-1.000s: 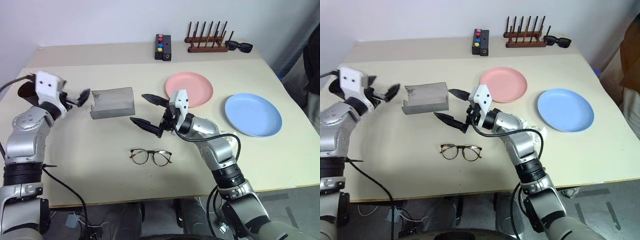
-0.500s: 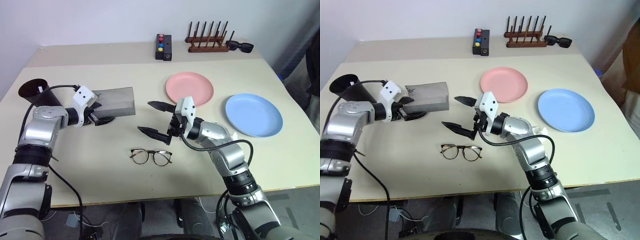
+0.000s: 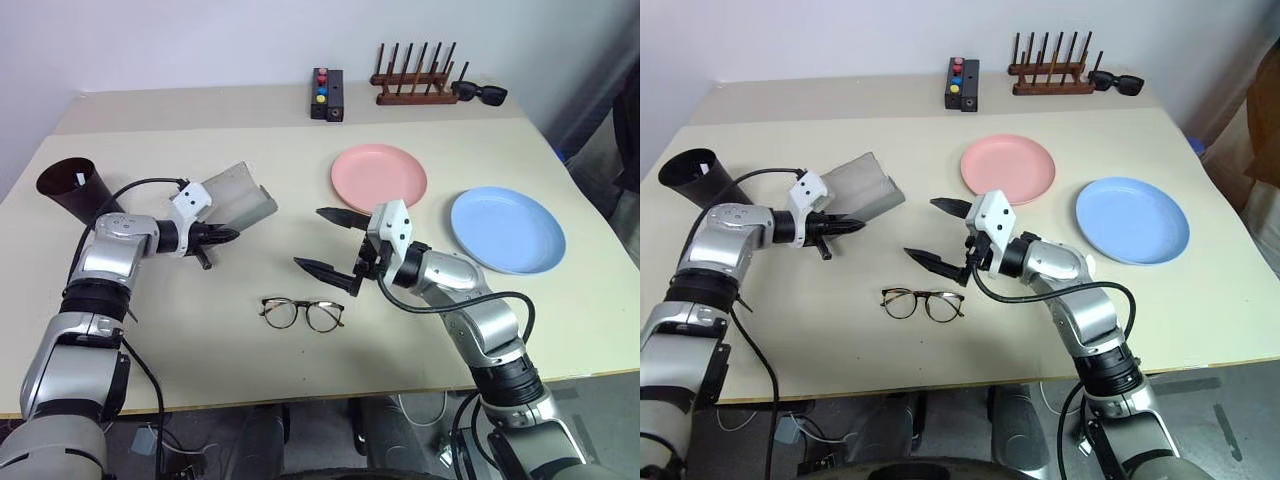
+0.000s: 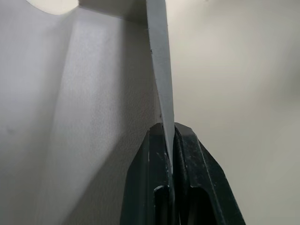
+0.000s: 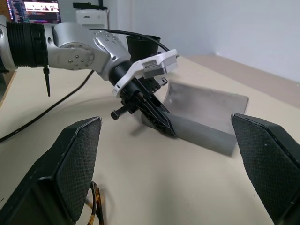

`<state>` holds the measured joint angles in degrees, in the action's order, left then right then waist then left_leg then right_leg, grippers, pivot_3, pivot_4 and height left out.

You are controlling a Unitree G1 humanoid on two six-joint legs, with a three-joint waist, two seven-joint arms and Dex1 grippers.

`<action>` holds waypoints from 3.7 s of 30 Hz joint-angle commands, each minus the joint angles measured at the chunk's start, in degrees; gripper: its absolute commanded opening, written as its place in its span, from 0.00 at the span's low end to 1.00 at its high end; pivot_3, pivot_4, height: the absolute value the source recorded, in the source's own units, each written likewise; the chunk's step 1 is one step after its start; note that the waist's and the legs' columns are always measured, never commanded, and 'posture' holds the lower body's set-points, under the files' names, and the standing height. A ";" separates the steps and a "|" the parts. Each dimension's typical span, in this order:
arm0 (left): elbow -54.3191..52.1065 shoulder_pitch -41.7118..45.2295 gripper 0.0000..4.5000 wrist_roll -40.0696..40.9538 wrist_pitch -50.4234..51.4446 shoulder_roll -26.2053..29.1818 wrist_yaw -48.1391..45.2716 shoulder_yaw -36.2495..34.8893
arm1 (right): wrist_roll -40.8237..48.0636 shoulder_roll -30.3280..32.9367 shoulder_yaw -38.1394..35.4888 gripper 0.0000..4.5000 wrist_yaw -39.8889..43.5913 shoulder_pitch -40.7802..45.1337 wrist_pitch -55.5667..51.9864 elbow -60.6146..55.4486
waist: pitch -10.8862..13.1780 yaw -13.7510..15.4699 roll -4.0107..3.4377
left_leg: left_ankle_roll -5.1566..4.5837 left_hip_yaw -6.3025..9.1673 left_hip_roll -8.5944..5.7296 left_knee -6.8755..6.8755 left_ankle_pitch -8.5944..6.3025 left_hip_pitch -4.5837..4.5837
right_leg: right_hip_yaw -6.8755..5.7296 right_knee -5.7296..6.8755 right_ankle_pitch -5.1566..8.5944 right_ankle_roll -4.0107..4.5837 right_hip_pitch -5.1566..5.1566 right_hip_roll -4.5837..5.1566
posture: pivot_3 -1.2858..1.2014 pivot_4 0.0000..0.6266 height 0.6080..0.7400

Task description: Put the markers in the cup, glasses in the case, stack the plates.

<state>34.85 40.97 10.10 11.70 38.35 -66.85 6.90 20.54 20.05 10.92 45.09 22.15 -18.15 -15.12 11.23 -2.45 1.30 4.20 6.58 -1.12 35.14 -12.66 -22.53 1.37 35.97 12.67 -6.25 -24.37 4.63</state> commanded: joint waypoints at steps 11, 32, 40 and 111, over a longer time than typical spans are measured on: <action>-18.90 -4.97 0.01 -0.78 -0.91 -1.30 -11.86 7.67 | 1.57 3.85 -3.67 1.00 -2.01 -2.97 -3.15 -7.69 | 0.01 -0.05 0.00 | -0.01 0.00 0.00 0.01 0.00 0.02 | 0.01 0.01 0.01 0.03 0.00 -0.02 | 0.52 0.24 1.00; -24.33 -3.67 0.48 1.63 8.38 2.18 -9.14 1.46 | 1.24 7.82 -4.84 1.00 -0.16 -5.42 -3.33 -7.38 | 0.01 0.02 0.00 | -0.02 0.00 0.00 0.02 0.00 0.01 | 0.01 0.01 0.03 0.00 0.00 -0.01 | 0.52 0.24 1.00; -38.50 -8.24 0.99 7.61 14.18 4.95 -11.36 1.31 | 1.84 18.11 -6.89 1.00 4.85 -12.01 -5.57 -10.45 | 0.01 0.16 -0.01 | -0.03 -0.01 0.00 0.04 -0.01 0.01 | 0.02 0.00 0.22 0.03 0.03 0.03 | 0.52 0.24 1.00; -2.77 10.39 0.01 -3.23 -11.46 -6.35 -13.86 8.00 | -0.11 16.84 -7.97 1.00 0.93 -12.66 -4.70 -11.23 | 0.01 1.58 -0.04 | -0.10 -0.03 -0.01 0.21 -0.04 0.06 | -0.01 0.00 0.24 0.10 0.20 0.00 | 0.52 0.24 1.00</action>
<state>30.92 48.95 7.78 2.50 32.02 -80.03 15.06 20.38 37.07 3.42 46.40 9.05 -23.27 -24.50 11.24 -0.87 1.27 4.10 6.55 -1.14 35.35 -12.70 -22.49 1.36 35.96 12.91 -6.16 -24.17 4.63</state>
